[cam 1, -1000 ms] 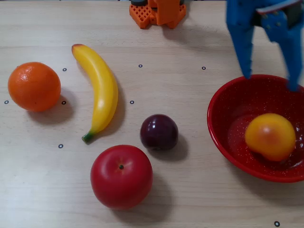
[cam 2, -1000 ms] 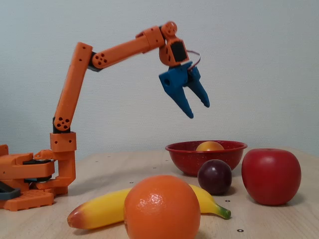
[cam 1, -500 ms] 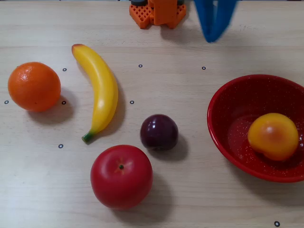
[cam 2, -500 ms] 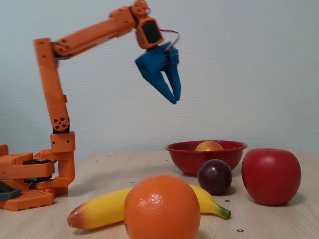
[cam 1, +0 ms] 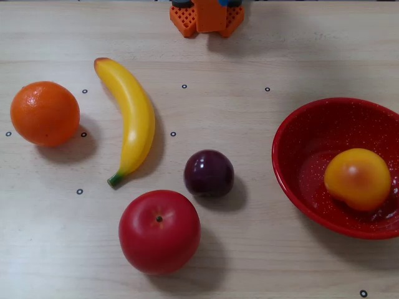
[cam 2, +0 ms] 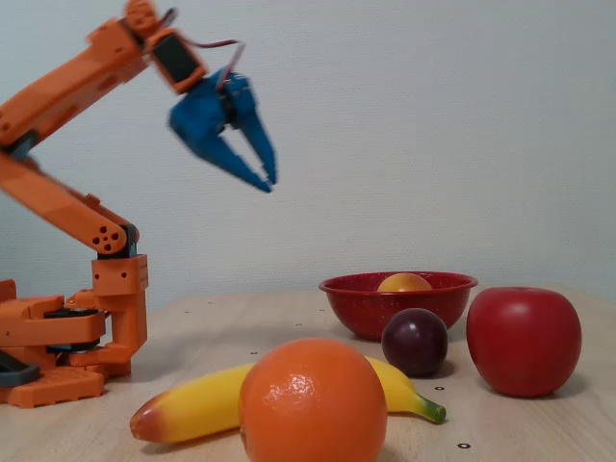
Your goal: Put peach in the red bowl.
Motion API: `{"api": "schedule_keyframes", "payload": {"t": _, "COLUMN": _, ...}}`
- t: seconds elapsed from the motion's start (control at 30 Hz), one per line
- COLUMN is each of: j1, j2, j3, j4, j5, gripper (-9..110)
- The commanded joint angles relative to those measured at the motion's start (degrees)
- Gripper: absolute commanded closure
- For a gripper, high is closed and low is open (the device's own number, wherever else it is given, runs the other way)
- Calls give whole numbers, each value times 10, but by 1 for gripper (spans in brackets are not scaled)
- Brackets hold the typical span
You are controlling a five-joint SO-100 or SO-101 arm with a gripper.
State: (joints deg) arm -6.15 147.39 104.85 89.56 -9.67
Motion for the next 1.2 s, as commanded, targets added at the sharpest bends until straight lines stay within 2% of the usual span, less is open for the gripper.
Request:
{"api": "schedule_keyframes", "payload": {"t": 0.0, "j1": 22, "j2": 78, "j3": 8, "j4": 32, "j5": 15, "gripper": 102}}
{"api": "schedule_keyframes", "payload": {"t": 0.3, "j1": 36, "j2": 260, "j3": 158, "j4": 42, "j5": 13, "gripper": 102}}
{"api": "schedule_keyframes", "payload": {"t": 0.4, "j1": 39, "j2": 293, "j3": 234, "j4": -12, "j5": 24, "gripper": 102}}
{"api": "schedule_keyframes", "payload": {"t": 0.6, "j1": 45, "j2": 326, "j3": 432, "j4": -197, "j5": 50, "gripper": 102}}
{"api": "schedule_keyframes", "payload": {"t": 0.73, "j1": 41, "j2": 355, "j3": 541, "j4": -266, "j5": 55, "gripper": 102}}
{"api": "schedule_keyframes", "payload": {"t": 0.9, "j1": 39, "j2": 369, "j3": 631, "j4": -317, "j5": 77, "gripper": 102}}
{"api": "schedule_keyframes", "payload": {"t": 1.17, "j1": 37, "j2": 420, "j3": 710, "j4": -302, "j5": 92, "gripper": 102}}
